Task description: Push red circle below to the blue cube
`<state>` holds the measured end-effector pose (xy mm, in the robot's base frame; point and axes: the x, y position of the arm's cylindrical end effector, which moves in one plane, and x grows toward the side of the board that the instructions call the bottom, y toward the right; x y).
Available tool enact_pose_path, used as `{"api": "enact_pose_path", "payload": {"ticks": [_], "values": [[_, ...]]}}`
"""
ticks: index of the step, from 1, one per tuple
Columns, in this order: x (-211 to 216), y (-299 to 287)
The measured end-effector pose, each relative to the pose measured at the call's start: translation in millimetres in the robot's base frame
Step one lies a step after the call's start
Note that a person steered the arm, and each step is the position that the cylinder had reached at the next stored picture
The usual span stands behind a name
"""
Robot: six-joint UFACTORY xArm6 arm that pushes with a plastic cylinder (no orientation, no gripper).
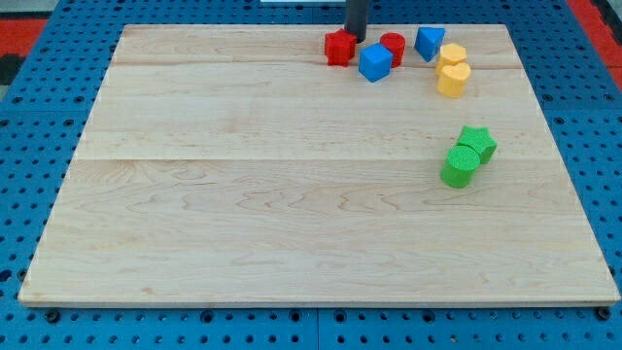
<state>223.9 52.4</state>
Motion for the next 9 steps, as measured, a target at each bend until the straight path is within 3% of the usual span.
{"api": "enact_pose_path", "payload": {"ticks": [2,4,6,9], "values": [[0,-18],[-29,79],[-6,54],[55,74]]}}
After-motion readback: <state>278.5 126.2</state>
